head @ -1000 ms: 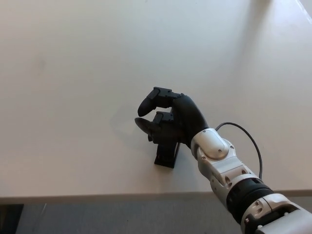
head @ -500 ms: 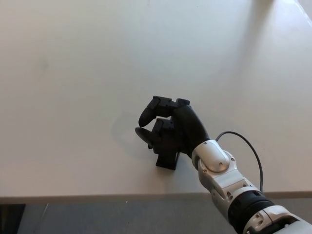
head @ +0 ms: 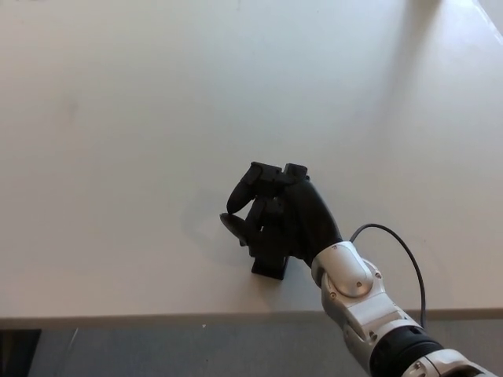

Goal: The robot uses its right hand to press on the stapler that is in the middle of the desk

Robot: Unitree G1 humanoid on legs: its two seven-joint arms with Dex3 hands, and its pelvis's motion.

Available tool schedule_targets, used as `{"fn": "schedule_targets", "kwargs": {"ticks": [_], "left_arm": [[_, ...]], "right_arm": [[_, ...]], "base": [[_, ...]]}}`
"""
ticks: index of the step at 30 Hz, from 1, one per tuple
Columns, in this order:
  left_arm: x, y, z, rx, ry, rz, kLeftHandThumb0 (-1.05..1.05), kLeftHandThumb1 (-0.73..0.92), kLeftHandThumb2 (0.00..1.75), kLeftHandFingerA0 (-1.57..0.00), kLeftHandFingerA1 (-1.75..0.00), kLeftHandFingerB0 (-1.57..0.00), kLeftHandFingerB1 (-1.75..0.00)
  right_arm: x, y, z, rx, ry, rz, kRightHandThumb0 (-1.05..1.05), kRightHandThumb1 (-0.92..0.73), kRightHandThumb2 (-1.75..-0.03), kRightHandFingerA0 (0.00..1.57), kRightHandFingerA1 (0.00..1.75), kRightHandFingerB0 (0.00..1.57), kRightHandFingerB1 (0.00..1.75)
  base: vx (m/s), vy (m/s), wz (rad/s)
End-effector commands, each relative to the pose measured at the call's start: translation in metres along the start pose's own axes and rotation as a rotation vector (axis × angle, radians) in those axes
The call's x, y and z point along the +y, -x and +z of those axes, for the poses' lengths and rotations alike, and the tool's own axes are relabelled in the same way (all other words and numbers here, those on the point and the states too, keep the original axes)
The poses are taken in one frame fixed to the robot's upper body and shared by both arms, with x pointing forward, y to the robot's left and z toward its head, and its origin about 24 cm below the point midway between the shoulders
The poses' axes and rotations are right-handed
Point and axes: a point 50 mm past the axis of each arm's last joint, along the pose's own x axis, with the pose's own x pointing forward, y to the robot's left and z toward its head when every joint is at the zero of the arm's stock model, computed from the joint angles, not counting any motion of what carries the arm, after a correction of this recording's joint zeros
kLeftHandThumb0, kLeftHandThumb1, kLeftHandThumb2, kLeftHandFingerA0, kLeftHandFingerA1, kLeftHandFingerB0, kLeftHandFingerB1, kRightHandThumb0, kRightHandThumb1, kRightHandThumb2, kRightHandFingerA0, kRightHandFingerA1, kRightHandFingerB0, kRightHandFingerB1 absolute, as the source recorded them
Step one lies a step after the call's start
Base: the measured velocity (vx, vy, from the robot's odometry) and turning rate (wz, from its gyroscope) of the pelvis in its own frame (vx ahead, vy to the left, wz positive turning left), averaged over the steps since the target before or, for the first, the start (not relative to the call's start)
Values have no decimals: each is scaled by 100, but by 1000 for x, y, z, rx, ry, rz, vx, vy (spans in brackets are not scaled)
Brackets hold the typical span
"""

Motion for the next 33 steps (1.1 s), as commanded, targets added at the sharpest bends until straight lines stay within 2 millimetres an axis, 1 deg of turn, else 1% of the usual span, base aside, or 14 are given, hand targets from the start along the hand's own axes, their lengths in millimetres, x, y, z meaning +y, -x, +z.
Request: {"fn": "schedule_targets", "kwargs": {"ticks": [1, 9, 12, 14, 16, 18, 21, 25, 27, 29, 30, 31, 32, 33], "left_arm": [[19, 8, -2, -58, 128, 171, -34, 67, 120, -7, -53, -6, -53], [20, -1, 13, -107, 124, 154, -34, 67, 119, -8, -53, -7, -53], [13, -2, 15, -114, 123, 145, -34, 67, 120, -6, -52, -5, -52], [17, -5, 24, -138, 105, 152, -33, 69, 121, -6, -52, -5, -52], [18, -6, 29, -153, 111, 160, -33, 69, 121, -7, -52, -6, -52], [18, -5, 28, -158, 111, 160, -32, 70, 121, -7, -52, -5, -52], [20, -6, 30, -156, 100, 146, -31, 70, 121, -7, -52, -6, -52], [19, -4, 26, -140, 113, 149, -33, 68, 120, -7, -52, -6, -52], [20, -4, 24, -135, 132, 148, -34, 67, 119, -7, -53, -6, -52], [21, 0, 17, -112, 97, 144, -34, 67, 119, -6, -52, -5, -51], [21, 1, 15, -99, 89, 143, -59, 92, 69, -22, -45, -17, -41], [21, 2, 12, -85, 97, 141, -32, 71, 121, -6, -51, -4, -50], [20, 2, 10, -80, 112, 143, -33, 70, 121, -6, -52, -4, -51], [20, 2, 10, -78, 117, 144, -33, 70, 121, -6, -52, -4, -51]], "right_arm": [[142, 104, -96, 525, -213, 118, -24, -56, -59, 83, 162, 74, 155], [137, 85, -77, 408, -280, 21, -31, -53, -60, 93, 155, 82, 146], [144, 118, -105, 589, -220, 50, -31, -51, -60, 91, 162, 88, 138], [143, 130, -115, 659, -224, 34, -38, -57, -61, 88, 168, 70, 155], [140, 127, -114, 644, -220, 38, -43, -52, -62, 92, 165, 76, 155], [138, 127, -114, 638, -237, 42, -26, -53, -58, 87, 168, 77, 159], [137, 127, -115, 644, -213, 49, -38, -52, -66, 92, 158, 75, 144], [140, 124, -113, 642, -208, 56, -39, -58, -62, 86, 166, 69, 156], [135, 98, -92, 500, -208, 56, -30, -55, -59, 87, 167, 76, 158], [124, 54, -48, 243, -229, 44, -32, -56, -61, 87, 161, 75, 154], [119, 39, -29, 144, -223, 39, -28, -58, -57, 87, 158, 72, 156], [111, 20, 2, -7, -218, 41, -35, -58, -61, 83, 162, 68, 151], [103, 6, 32, -139, -221, 44, -31, -60, -63, 84, 160, 70, 150], [101, 2, 40, -174, -224, 46, -31, -60, -63, 84, 160, 70, 150]], "base": [[0, 0, 0], [0, 0, 0], [0, 0, 0], [0, 0, 0], [0, 0, 0], [0, 0, 0], [0, 0, 0], [0, 0, 0], [0, 0, 0], [0, 0, 0], [0, 0, 0], [0, 0, 0], [0, 0, 0], [0, 0, 0]]}}
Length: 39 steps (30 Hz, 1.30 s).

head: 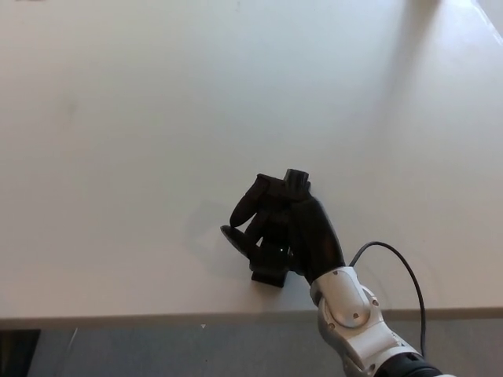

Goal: The robot uses its right hand to press on the stapler that is in the middle of the desk

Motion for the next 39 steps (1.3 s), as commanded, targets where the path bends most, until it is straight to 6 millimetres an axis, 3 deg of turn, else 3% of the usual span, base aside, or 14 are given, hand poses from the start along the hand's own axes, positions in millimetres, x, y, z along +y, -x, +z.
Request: {"fn": "schedule_targets", "kwargs": {"ticks": [1, 2, 5, 8, 9, 12, 14, 20, 24, 27, 31, 35, 36, 39], "left_arm": [[12, 10, -9, 17, 34, 72, -33, 68, 120, -7, -53, -6, -52], [12, 11, -10, 13, 29, 68, -33, 68, 120, -8, -53, -6, -52], [15, 10, -13, 29, 1, 65, -34, 66, 119, -8, -52, -6, -52], [15, 9, -14, 35, 26, 68, -33, 68, 120, -7, -52, -6, -52], [14, 10, -13, 34, 25, 70, -32, 70, 121, -7, -52, -6, -52], [18, 9, -10, 26, 12, 62, -33, 68, 120, -8, -53, -7, -52], [20, 9, -11, 37, -10, 57, -33, 68, 120, -6, -52, -6, -52], [22, 10, -13, 41, 18, 57, -34, 68, 120, -6, -52, -5, -51], [24, 9, -12, 46, 22, 70, -33, 69, 120, -7, -53, -7, -53], [27, 9, -13, 59, -10, 76, -33, 68, 120, -7, -52, -6, -51], [29, 8, -11, 62, -6, 89, -32, 71, 121, -7, -52, -5, -51], [31, 6, -9, 59, 0, 94, -32, 71, 121, -7, -52, -5, -51], [34, 4, -3, 33, -45, 61, -31, 70, 122, -9, -54, -10, -54], [35, -1, -6, 74, 9, 75, -33, 69, 122, -7, -53, -6, -53]], "right_arm": [[85, -23, 67, -124, -286, 104, -24, -61, -57, 78, 166, 65, 155], [75, -35, 96, -243, -247, 91, -22, -56, -59, 84, 162, 73, 152], [46, -46, 170, -452, -268, 108, -23, -61, -59, 79, 164, 66, 155], [24, -41, 203, -581, -219, 93, -21, -62, -58, 79, 167, 64, 157], [14, -37, 214, -623, -196, 85, -23, -65, -53, 74, 175, 55, 162], [-4, -30, 230, -682, -136, 63, -21, -65, -54, 74, 171, 63, 163], [-27, -19, 246, -744, -126, 77, -16, -64, -56, 77, 175, 56, 173], [-67, 6, 262, -778, -67, 52, -18, -62, -56, 81, 175, 59, 173], [-100, 37, 257, -775, -10, 27, -15, -64, -56, 81, 175, 55, 172], [-121, 63, 258, -778, 90, -12, -12, -66, -57, 82, 175, 60, 173], [-147, 97, 261, -765, 87, 8, -12, -66, -57, 87, 175, 62, 174], [-146, 96, 263, -757, 85, 16, -12, -66, -57, 87, 175, 62, 174], [-168, 152, 269, -753, 227, -107, -12, -68, -59, 88, 175, 66, 175], [-173, 169, 272, -754, 209, -131, -11, -66, -59, 90, 175, 68, 175]], "base": [[0, 0, 0], [0, 0, 0], [0, 0, 0], [0, 0, 0], [0, 0, 0], [0, 0, 0], [0, 0, 0], [0, 0, 0], [0, 0, 0], [0, 0, 0], [0, 0, 0], [0, 0, 0], [0, 0, 0], [0, 0, 0]]}}
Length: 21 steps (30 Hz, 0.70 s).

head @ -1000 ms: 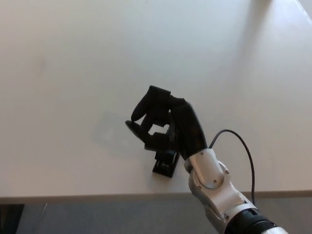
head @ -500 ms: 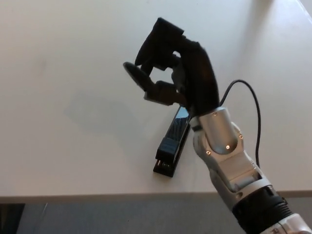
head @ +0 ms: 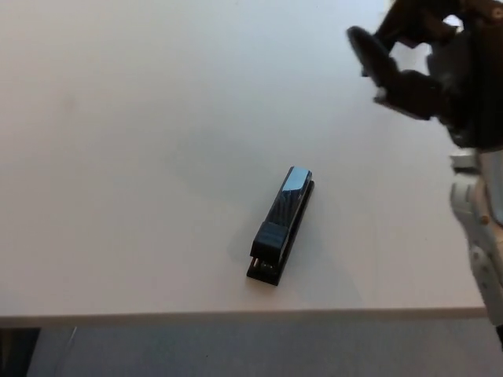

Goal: The robot uses its right hand to press on the stapler that is in the middle of the desk

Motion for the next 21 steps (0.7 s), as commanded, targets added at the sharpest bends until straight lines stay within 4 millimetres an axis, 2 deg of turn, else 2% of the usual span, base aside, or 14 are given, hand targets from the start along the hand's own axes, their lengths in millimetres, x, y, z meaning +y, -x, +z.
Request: {"fn": "schedule_targets", "kwargs": {"ticks": [1, 4, 5, 6, 8, 9, 12, 13, 16, 17, 18, 21], "left_arm": [[34, 1, 2, 25, -14, 72, -33, 69, 121, -9, -54, -7, -53], [39, -1, 7, 15, -34, 78, -31, 71, 122, -10, -54, -8, -53], [39, -2, 7, 18, -29, 77, -33, 68, 120, -9, -54, -8, -53], [39, -2, 7, 18, -29, 77, -33, 68, 121, -10, -54, -8, -53], [40, -4, 8, 25, -35, 82, -32, 69, 121, -10, -54, -8, -53], [41, -3, 8, 32, -54, 80, -33, 68, 121, -10, -54, -8, -52], [41, -3, 7, 38, -54, 81, -32, 70, 122, -9, -53, -6, -52], [41, -3, 7, 38, -51, 77, -32, 70, 122, -9, -53, -6, -52], [41, -4, 8, 36, -46, 75, -31, 71, 122, -8, -53, -6, -52], [41, -3, 7, 38, -44, 74, -32, 71, 122, -8, -52, -6, -52], [41, -3, 7, 38, -43, 74, -32, 71, 122, -8, -52, -6, -52], [40, -5, 8, 32, -45, 86, -32, 70, 122, -8, -52, -6, -52]], "right_arm": [[-85, 47, 147, -109, 45, 108, -13, -65, -60, 92, 175, 66, 173], [-103, 74, 159, -108, 119, 75, -17, -63, -61, 94, 175, 71, 166], [-106, 81, 162, -91, 149, 55, -23, -43, -87, 125, 140, 104, 129], [-112, 92, 167, -58, 238, 34, -26, -60, -61, 97, 172, 75, 165], [-123, 112, 174, -6, 290, 28, -20, -62, -60, 95, 175, 71, 166], [-129, 122, 177, 33, 331, 0, -25, -62, -58, 95, 175, 75, 161], [-141, 143, 180, 93, 281, -66, -23, -61, -59, 93, 175, 74, 156], [-144, 150, 181, 121, 257, -97, -19, -62, -58, 90, 175, 68, 162], [-162, 176, 183, 233, 261, -218, -13, -65, -57, 88, 175, 65, 172], [-169, 187, 181, 275, 253, -254, -13, -65, -57, 87, 175, 64, 174], [-170, 190, 180, 286, 247, -262, -13, -65, -57, 87, 175, 64, 174], [-186, 227, 165, 429, 202, -331, -12, -65, -57, 85, 175, 61, 175]], "base": [[0, 0, 0], [0, 0, 0], [0, 0, 0], [0, 0, 0], [0, 0, 0], [0, 0, 0], [0, 0, 0], [0, 0, 0], [0, 0, 0], [0, 0, 0], [0, 0, 0], [0, 0, 0]]}}
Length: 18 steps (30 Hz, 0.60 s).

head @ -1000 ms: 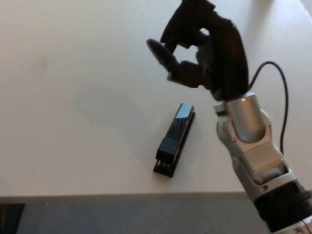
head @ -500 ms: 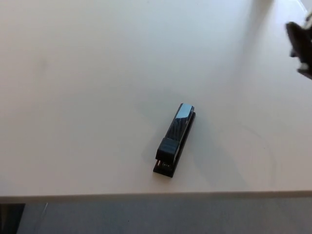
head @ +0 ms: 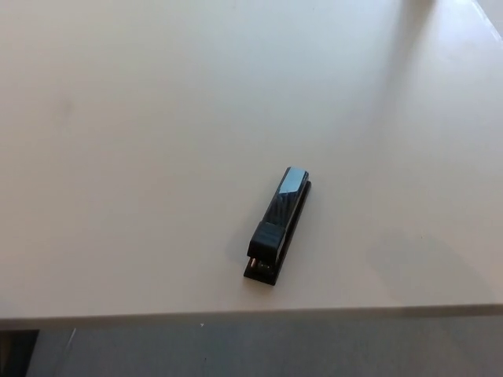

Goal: The robot uses its right hand to press on the stapler that is in the middle of the desk

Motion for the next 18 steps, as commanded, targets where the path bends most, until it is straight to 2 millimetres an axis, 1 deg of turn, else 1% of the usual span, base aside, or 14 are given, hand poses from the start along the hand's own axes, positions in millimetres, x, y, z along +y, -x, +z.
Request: {"fn": "schedule_targets", "kwargs": {"ticks": [1, 3, 4, 5, 6, 7, 9, 11, 12, 13, 14, 15, 17, 18], "left_arm": [[38, 5, 9, 2, -71, 76, -31, 71, 122, -8, -52, -6, -52], [38, 5, 10, -12, -56, 65, -31, 72, 123, -8, -53, -6, -52], [38, 4, 10, -11, -57, 64, -32, 71, 122, -7, -52, -5, -52], [38, 3, 11, -8, -65, 66, -32, 69, 122, -8, -53, -6, -52], [37, 2, 12, -9, -64, 66, -32, 69, 121, -7, -53, -5, -52], [37, 1, 12, -10, -64, 64, -33, 69, 121, -7, -53, -6, -52], [37, 0, 14, -14, -68, 64, -32, 69, 122, -8, -53, -6, -53], [39, 0, 14, -8, -73, 70, -32, 70, 122, -7, -52, -6, -52], [39, 1, 15, -21, -83, 66, -32, 69, 122, -8, -53, -6, -53], [37, 0, 16, -28, -89, 70, -32, 69, 121, -8, -53, -7, -52], [38, -1, 17, -26, -84, 74, -32, 70, 122, -7, -52, -6, -51], [38, -1, 17, -24, -76, 74, -32, 70, 122, -7, -52, -6, -52], [39, -3, 22, -41, -73, 74, -32, 70, 122, -8, -53, -8, -53], [39, -3, 23, -53, -75, 63, -32, 70, 122, -8, -53, -8, -53]], "right_arm": [[-93, 85, 24, 234, -122, 19, -11, -65, -56, 84, 175, 63, 175], [-97, 110, 3, 377, -50, -3, -19, -62, -56, 88, 175, 68, 173], [-98, 121, -6, 441, -27, -10, -20, -63, -57, 88, 174, 69, 170], [-98, 134, -17, 510, 19, -13, -32, -59, -60, 93, 165, 75, 164], [-98, 145, -26, 565, 71, -6, -26, -62, -59, 93, 163, 70, 168], [-95, 157, -38, 615, 102, 3, -31, -58, -61, 96, 160, 79, 161], [-91, 166, -49, 661, 122, 5, -27, -59, -58, 96, 158, 77, 162], [-81, 181, -66, 732, 110, 30, -27, -59, -58, 97, 159, 80, 163], [-75, 192, -78, 846, 109, 72, -31, -61, -59, 94, 162, 81, 164], [-70, 200, -88, 902, 90, 85, -30, -59, -61, 90, 170, 80, 162], [-63, 208, -99, 945, 80, 95, -22, -60, -57, 89, 173, 75, 171], [-58, 215, -106, 983, 81, 107, -24, -60, -57, 89, 175, 76, 175], [-49, 221, -119, 1039, 78, 116, -23, -59, -58, 91, 175, 77, 175], [-41, 233, -132, 1124, 88, 119, -22, -56, -61, 92, 175, 79, 175]], "base": [[0, 0, 0], [0, 0, 0], [0, 0, 0], [0, 0, 0], [0, 0, 0], [0, 0, 0], [0, 0, 0], [0, 0, 0], [0, 0, 0], [0, 0, 0], [0, 0, 0], [0, 0, 0], [0, 0, 0], [0, 0, 0]]}}
